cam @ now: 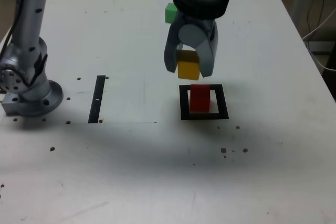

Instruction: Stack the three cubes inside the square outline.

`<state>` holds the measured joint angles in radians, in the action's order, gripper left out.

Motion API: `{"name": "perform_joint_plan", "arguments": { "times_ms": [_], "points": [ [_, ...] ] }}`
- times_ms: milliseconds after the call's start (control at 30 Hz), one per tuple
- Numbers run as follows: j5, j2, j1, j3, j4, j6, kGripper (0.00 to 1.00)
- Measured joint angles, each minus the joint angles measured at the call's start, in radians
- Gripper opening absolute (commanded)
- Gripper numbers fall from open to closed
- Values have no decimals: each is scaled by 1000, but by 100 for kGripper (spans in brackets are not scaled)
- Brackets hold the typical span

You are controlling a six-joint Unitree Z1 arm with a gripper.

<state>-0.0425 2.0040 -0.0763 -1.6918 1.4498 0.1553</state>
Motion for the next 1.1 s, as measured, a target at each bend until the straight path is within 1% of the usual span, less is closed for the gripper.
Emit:
{"name": "perform_joint_plan", "arguments": {
  "times_ms": [100,367,1100],
  "points": [
    [10,21,-3,-2,-5,-13,30],
    [21,68,-3,-17,-26,-16,30],
    [23,94,-3,-13,-61,-17,30]
  ]
}}
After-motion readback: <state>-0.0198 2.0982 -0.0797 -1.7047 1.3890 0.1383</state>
